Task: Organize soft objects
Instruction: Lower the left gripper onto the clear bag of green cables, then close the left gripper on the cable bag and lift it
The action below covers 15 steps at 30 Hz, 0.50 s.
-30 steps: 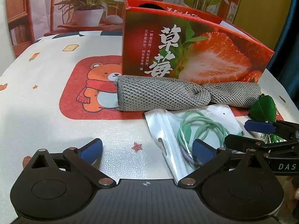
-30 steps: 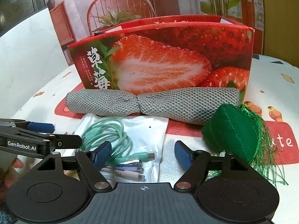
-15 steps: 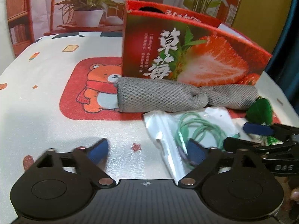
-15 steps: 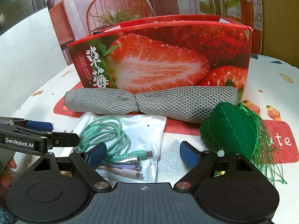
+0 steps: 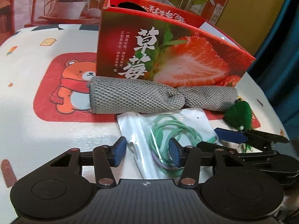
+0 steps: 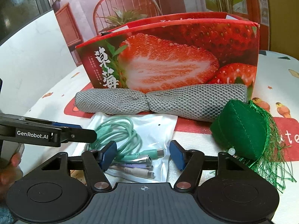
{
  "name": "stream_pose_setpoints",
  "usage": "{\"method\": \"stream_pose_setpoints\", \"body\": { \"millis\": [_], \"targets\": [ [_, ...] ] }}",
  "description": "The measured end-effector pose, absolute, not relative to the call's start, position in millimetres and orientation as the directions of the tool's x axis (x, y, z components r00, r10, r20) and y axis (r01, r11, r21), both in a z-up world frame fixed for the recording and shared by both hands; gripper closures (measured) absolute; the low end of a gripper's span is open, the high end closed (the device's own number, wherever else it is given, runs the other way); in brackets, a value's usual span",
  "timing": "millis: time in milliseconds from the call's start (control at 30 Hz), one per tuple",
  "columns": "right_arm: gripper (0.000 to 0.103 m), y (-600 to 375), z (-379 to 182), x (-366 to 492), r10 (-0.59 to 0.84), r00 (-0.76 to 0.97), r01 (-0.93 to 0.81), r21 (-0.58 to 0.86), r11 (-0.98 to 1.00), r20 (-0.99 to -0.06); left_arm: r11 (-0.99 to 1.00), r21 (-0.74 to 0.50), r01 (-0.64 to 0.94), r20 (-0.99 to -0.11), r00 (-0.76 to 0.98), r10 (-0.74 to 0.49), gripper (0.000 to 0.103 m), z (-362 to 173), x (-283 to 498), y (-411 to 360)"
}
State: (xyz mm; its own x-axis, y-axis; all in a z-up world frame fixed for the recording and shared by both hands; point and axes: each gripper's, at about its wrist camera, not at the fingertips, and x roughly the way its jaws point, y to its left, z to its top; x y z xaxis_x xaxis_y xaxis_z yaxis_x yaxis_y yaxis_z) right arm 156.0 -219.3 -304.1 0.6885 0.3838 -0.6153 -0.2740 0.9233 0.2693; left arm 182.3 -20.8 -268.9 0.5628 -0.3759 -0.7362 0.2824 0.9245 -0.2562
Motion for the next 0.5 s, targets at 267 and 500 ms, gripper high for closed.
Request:
{"method": "stream_pose_setpoints", "body": {
  "millis": [267,500],
  "targets": [
    [0.045,-216.5,-305.1,155.8,0.401,0.683,-0.294,0.274,0.916,-0.611,0.902,-0.338,0.266,-0.714,0.552,-0.431,0.052,-272.5,181.7,-14.8],
    [0.047,-210.3,-304.7,154.9,0.429,0.667,-0.324,0.281,0.903,-0.609,0.894,-0.361,0.265,-0.703,0.553,-0.447,0.053,-274.1,178.5,-14.4]
  ]
}}
